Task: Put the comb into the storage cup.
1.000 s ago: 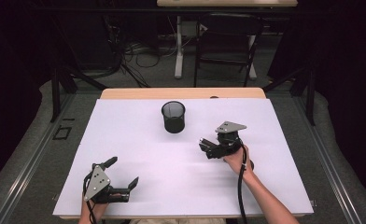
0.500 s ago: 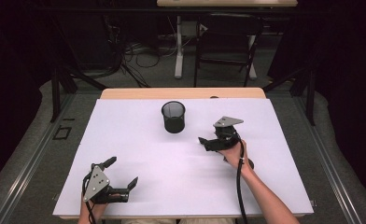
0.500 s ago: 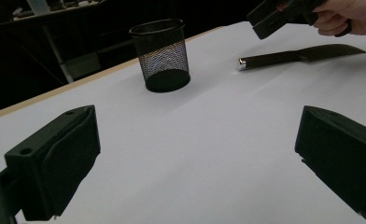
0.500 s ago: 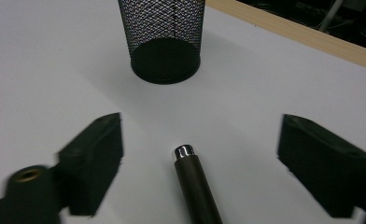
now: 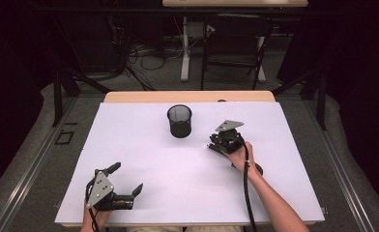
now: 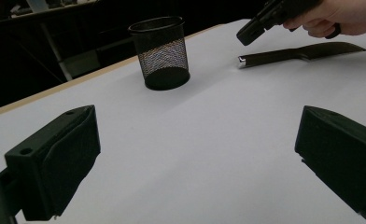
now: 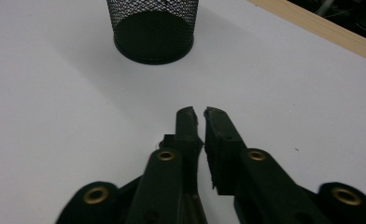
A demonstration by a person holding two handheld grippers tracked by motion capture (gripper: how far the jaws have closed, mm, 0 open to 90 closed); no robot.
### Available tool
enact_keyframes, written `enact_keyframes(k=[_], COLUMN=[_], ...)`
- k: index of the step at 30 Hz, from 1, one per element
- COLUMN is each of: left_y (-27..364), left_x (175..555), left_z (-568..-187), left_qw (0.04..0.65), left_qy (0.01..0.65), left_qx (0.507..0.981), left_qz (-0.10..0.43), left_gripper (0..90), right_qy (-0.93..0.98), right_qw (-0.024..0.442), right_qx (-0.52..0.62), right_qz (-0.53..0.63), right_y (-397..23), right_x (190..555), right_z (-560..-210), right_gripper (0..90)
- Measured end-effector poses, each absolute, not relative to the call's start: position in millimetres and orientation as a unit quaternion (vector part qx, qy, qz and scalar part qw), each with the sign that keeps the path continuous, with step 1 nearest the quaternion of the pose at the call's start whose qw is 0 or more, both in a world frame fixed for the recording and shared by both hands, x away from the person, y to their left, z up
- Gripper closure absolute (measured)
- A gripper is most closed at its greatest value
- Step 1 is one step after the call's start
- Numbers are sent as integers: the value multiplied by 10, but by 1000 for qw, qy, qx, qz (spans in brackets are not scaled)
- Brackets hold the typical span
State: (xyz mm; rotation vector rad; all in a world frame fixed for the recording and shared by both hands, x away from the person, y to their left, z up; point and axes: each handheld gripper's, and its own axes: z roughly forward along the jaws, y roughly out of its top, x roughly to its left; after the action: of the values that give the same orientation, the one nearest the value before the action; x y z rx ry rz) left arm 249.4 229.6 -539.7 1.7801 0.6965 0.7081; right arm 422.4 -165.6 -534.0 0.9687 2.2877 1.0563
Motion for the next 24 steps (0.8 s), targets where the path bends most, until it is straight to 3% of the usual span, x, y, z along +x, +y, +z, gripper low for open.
enact_keyframes(k=[24], left_y=[2301], left_x=[2492], left_z=[-5397], left_qw=[523], left_qy=[293], left_qx=[743], left_qz=[297], left_gripper=[3], right_qy=[833], right_qw=[204], right_qx=[375], right_qz=[351], right_y=[-1574], right_x=[4332], right_z=[-5482], right_gripper=[900])
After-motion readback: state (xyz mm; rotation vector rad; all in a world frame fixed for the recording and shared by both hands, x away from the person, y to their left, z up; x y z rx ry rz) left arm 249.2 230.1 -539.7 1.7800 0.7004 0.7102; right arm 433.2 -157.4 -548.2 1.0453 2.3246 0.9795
